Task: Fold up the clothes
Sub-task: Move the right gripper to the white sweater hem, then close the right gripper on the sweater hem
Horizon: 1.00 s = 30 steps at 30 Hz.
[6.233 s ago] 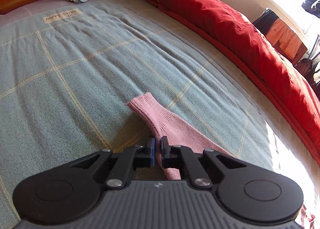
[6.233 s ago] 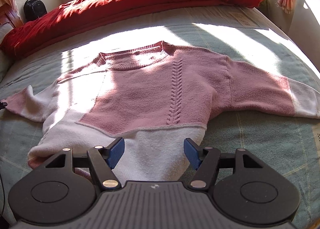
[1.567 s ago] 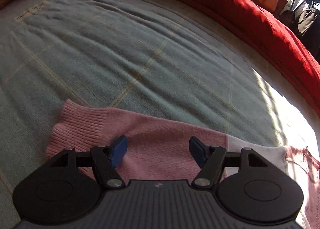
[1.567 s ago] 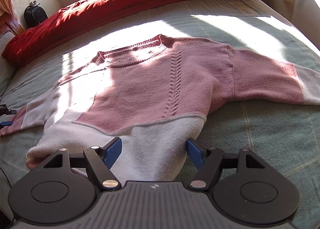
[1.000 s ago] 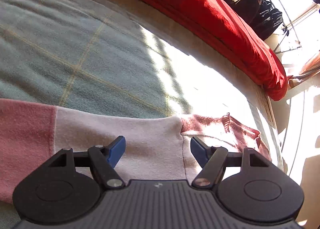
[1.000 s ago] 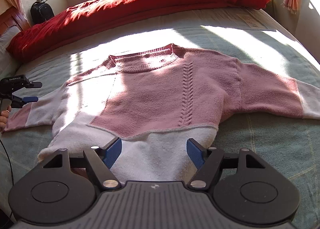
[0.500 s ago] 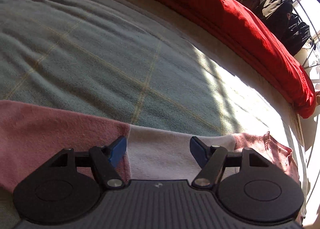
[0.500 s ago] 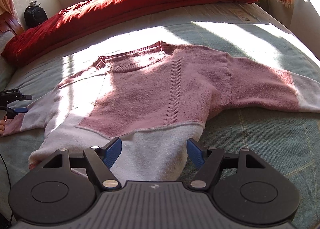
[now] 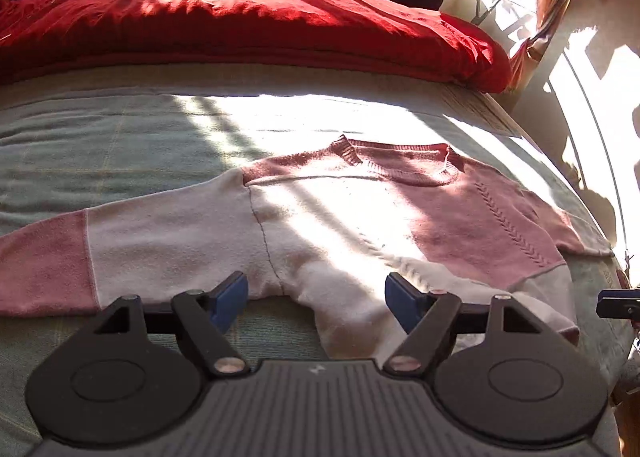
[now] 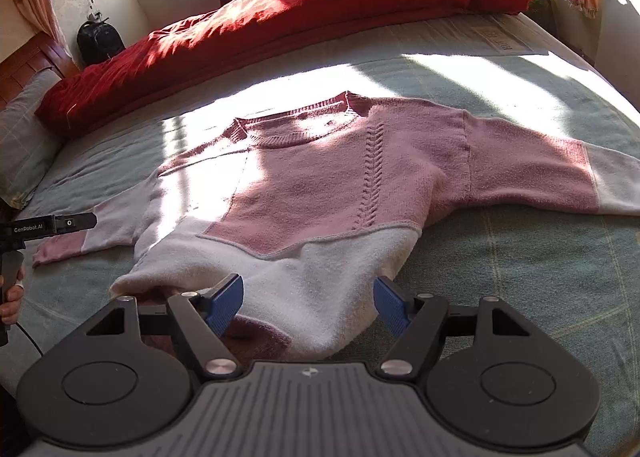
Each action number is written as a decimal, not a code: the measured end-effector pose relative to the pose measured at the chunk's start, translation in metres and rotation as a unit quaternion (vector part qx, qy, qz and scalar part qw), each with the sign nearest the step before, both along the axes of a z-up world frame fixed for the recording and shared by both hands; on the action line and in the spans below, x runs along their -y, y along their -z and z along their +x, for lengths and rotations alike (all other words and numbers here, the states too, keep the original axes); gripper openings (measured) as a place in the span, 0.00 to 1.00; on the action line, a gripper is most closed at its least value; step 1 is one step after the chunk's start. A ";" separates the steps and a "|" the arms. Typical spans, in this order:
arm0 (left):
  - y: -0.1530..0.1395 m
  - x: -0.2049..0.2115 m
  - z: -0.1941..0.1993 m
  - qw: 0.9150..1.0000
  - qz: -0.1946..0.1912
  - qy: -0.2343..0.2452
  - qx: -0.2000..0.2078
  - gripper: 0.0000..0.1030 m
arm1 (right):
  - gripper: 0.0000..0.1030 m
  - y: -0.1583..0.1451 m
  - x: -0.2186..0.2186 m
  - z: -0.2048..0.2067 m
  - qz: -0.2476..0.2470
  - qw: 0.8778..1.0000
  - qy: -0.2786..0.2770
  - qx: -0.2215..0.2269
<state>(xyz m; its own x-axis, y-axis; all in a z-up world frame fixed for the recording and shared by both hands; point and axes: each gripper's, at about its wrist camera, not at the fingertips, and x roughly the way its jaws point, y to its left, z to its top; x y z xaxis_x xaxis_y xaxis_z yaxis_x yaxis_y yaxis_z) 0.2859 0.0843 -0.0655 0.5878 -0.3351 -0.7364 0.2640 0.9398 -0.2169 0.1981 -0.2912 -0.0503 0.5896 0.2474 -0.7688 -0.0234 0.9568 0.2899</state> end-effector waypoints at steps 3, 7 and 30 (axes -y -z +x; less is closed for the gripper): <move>-0.010 0.024 -0.036 1.000 0.007 0.020 0.014 0.76 | 0.74 0.007 0.003 -0.009 0.017 1.000 -0.009 -0.008; -0.012 0.045 -0.076 0.999 -0.002 0.016 0.028 0.81 | 0.74 0.020 0.005 -0.020 0.050 0.998 -0.022 -0.025; 0.045 0.102 -0.069 0.997 -0.066 0.036 -0.022 0.80 | 0.35 0.053 -0.024 0.014 0.088 0.992 -0.088 -0.038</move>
